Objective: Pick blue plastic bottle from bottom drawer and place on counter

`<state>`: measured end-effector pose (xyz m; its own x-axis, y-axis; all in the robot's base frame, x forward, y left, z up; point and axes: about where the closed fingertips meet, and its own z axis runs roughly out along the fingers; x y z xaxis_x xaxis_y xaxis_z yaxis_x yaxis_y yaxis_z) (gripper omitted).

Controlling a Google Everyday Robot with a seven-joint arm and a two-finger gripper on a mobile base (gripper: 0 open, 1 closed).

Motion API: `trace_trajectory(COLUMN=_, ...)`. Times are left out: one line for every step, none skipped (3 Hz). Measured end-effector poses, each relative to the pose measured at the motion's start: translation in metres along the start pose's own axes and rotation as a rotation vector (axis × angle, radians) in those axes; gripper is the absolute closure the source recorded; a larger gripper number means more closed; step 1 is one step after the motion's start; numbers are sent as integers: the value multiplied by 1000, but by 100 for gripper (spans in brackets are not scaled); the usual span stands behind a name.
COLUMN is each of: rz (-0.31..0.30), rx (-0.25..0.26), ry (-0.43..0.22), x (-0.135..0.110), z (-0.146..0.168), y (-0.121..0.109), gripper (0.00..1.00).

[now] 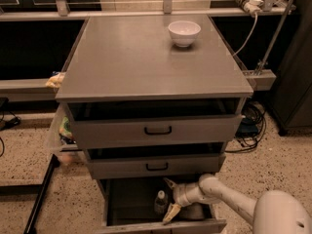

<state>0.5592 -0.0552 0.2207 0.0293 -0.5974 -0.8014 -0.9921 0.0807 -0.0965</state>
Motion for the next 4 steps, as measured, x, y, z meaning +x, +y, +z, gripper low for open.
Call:
trace_trajectory(rz=0, rx=2, ry=0, x=1, z=0, y=-1, gripper=19)
trace_trajectory(rz=0, rx=2, ry=0, x=1, z=0, y=-1, gripper=42)
trace_trajectory(rz=0, rx=2, ry=0, x=1, z=0, y=-1, gripper=65)
trace_trajectory(rz=-2, rx=-11, ry=-7, x=-9, z=-8, y=8, gripper=89)
